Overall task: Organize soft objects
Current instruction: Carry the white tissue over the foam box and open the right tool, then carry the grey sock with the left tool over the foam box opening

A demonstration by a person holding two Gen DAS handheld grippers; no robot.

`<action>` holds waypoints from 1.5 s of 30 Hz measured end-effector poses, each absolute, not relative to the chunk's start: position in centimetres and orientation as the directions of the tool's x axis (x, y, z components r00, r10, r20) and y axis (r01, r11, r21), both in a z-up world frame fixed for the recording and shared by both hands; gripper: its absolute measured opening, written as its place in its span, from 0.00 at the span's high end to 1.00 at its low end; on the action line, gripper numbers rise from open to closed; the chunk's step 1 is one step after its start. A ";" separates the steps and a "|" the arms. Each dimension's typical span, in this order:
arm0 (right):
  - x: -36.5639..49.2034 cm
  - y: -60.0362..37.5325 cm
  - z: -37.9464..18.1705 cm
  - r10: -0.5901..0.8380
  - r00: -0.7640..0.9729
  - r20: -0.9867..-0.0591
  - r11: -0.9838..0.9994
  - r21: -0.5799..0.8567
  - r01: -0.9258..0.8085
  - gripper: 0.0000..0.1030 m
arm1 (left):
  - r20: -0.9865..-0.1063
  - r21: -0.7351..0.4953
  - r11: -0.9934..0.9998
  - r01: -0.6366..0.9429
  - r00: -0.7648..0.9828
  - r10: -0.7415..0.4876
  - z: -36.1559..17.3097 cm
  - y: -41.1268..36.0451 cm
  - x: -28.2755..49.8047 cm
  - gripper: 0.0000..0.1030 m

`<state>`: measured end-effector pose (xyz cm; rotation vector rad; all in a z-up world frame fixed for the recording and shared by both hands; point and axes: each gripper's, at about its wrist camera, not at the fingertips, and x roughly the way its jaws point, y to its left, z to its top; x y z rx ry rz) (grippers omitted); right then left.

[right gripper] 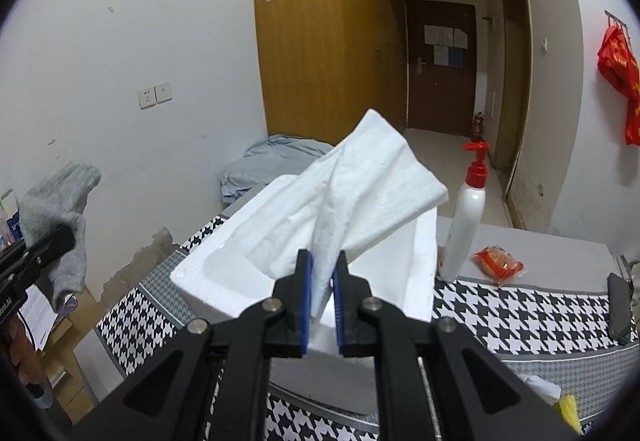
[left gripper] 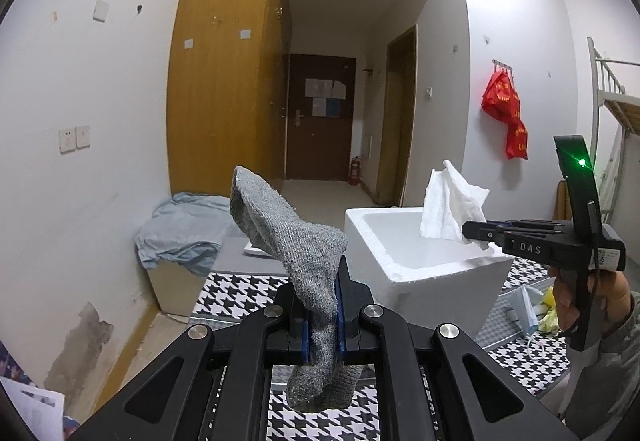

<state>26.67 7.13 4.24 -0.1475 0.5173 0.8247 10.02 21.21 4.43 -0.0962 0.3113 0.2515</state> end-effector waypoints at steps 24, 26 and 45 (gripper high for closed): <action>26.5 6.9 4.2 0.678 0.555 -0.482 0.668 0.089 -0.739 0.20 | -0.315 -0.051 0.965 -0.257 0.921 0.229 4.9 21.0 10.6 0.90; 26.2 6.7 4.3 0.679 0.561 -0.473 0.668 0.082 -0.740 0.20 | -0.314 -0.051 0.967 -0.249 0.923 0.221 5.0 21.0 10.7 0.90; 24.4 2.9 5.3 0.644 0.644 -0.414 0.714 0.021 -0.700 0.02 | -0.311 -0.052 0.981 -0.185 0.937 0.161 6.2 20.3 13.5 0.90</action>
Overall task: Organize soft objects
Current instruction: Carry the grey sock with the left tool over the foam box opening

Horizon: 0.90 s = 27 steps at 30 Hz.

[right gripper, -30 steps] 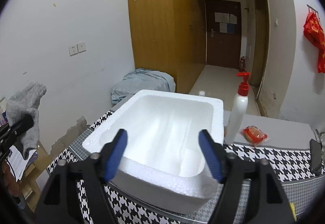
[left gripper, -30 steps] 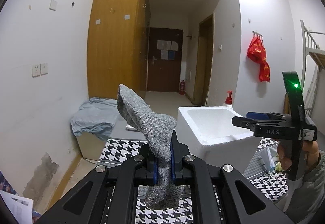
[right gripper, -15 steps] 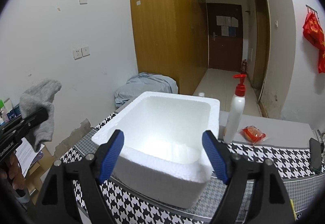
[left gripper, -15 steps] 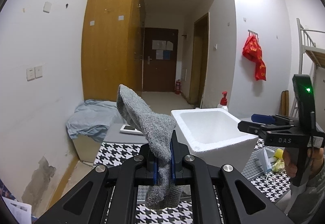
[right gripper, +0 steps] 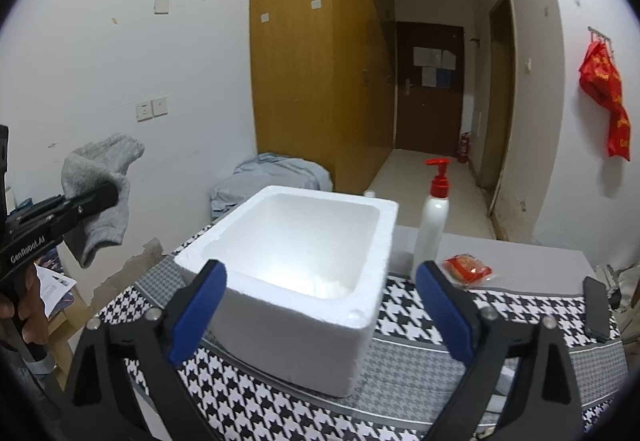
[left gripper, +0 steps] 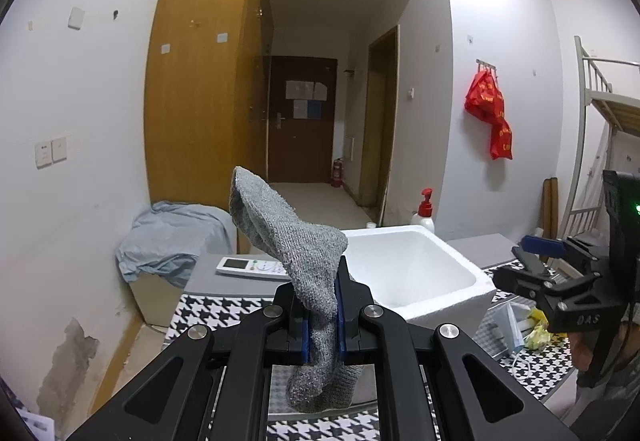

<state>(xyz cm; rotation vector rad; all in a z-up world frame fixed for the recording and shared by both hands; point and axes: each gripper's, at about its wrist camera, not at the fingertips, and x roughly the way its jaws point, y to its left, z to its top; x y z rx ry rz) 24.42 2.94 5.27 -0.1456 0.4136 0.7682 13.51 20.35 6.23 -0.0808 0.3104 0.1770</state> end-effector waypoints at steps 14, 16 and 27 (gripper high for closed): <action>23.6 -0.3 4.8 0.584 0.709 -0.394 0.764 -0.028 -0.645 0.00 | -0.314 -0.033 0.995 -0.097 0.946 0.082 6.9 18.4 16.6 0.90; 23.7 -1.1 4.6 0.574 0.718 -0.393 0.774 -0.026 -0.633 0.00 | -0.317 -0.034 0.996 -0.082 0.946 0.067 6.8 18.0 17.1 0.90; 22.6 -3.8 3.5 0.532 0.754 -0.385 0.809 -0.033 -0.587 0.00 | -0.356 -0.028 1.000 -0.004 0.934 -0.006 6.6 15.9 20.3 0.90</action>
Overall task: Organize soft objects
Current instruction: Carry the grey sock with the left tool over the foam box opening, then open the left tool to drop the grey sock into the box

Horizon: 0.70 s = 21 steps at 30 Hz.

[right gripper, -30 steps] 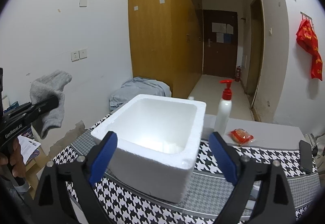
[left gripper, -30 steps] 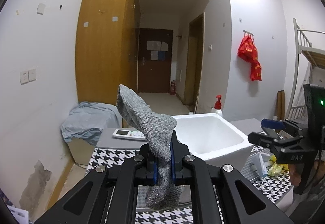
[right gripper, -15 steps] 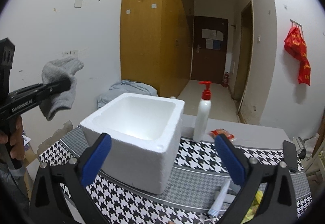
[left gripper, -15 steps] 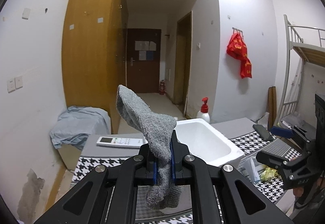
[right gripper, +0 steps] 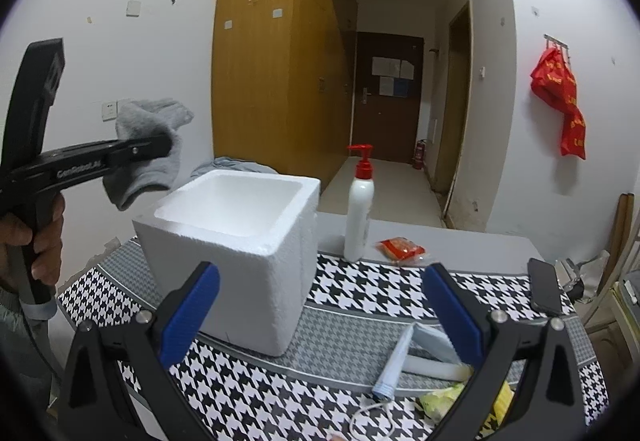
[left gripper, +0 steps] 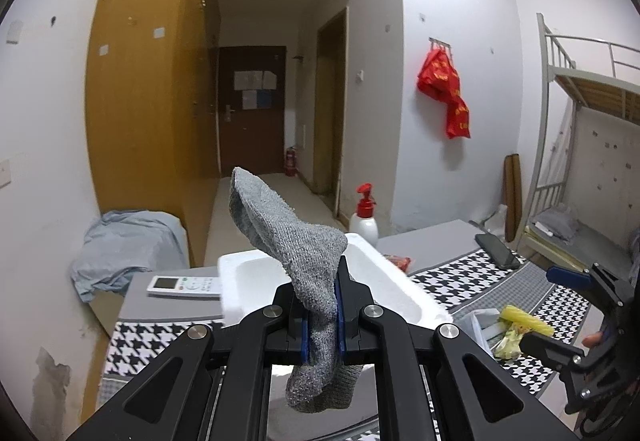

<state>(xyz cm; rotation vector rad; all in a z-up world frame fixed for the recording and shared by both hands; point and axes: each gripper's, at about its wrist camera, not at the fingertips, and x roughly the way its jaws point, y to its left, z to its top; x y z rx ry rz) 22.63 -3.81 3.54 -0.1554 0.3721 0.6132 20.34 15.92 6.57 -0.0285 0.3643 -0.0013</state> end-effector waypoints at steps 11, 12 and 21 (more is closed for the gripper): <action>22.2 -6.5 2.6 0.484 0.779 -0.398 0.847 -0.010 -0.531 0.00 | -0.394 -0.051 0.998 0.035 0.917 -0.052 6.0 14.0 23.2 0.90; 22.1 -6.8 2.5 0.478 0.783 -0.398 0.851 -0.011 -0.525 0.00 | -0.396 -0.052 0.998 0.033 0.917 -0.050 5.9 13.8 23.5 0.90; 21.2 -8.9 2.2 0.443 0.804 -0.398 0.875 -0.003 -0.483 0.01 | -0.424 -0.069 0.998 0.014 0.905 -0.042 5.6 13.9 25.7 0.89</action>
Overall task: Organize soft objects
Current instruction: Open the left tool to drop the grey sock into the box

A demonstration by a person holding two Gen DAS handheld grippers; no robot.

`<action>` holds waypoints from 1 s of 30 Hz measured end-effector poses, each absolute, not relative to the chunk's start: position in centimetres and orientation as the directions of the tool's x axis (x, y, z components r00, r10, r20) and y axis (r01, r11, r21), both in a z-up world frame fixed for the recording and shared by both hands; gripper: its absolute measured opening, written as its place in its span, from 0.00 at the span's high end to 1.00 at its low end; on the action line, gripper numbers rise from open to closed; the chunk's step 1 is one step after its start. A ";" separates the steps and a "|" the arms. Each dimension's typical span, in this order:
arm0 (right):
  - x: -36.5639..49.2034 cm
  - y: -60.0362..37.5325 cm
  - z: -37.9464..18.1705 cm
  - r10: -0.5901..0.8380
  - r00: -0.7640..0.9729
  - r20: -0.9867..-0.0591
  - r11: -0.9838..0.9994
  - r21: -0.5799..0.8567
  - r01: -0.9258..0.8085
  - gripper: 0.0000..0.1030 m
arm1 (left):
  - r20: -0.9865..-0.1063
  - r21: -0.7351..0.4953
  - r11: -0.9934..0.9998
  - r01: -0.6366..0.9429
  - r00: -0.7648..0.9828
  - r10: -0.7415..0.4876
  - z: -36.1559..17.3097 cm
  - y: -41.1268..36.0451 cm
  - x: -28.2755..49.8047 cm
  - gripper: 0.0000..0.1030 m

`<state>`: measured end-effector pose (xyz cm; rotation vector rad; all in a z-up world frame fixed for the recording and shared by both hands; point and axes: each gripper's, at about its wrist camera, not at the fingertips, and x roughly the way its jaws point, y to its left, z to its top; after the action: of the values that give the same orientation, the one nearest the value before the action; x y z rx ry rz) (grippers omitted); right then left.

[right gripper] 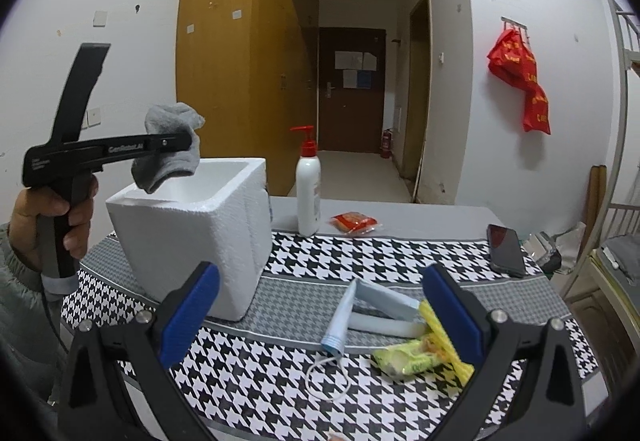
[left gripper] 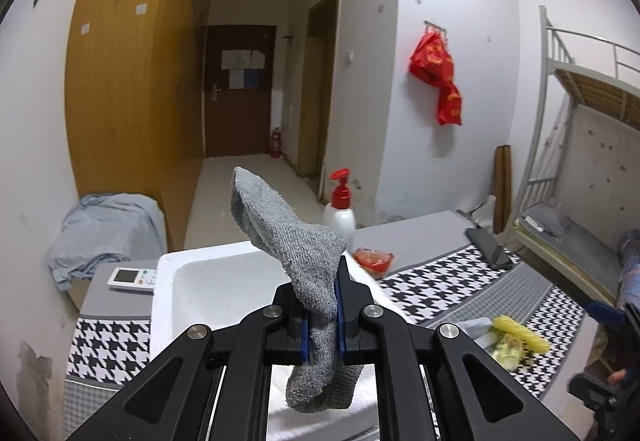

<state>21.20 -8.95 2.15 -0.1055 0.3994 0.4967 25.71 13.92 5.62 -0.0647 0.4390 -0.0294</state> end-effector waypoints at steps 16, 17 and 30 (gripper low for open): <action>20.3 -10.5 2.3 0.413 0.825 -0.385 0.894 0.000 -0.448 0.01 | -0.364 -0.135 0.983 -0.125 0.929 0.068 6.5 15.3 24.2 0.01; 20.3 -10.5 2.3 0.416 0.825 -0.382 0.893 0.003 -0.449 0.00 | -0.359 -0.128 0.985 -0.119 0.931 0.066 6.6 15.1 23.8 0.01; 19.5 -10.3 2.9 0.436 0.822 -0.367 0.882 -0.006 -0.471 0.00 | -0.281 -0.084 0.988 -0.132 0.954 0.104 8.0 13.6 18.7 0.01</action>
<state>19.46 -10.28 2.92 -0.0982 0.3662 0.4838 18.67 13.61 7.98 -0.1019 0.2798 0.1198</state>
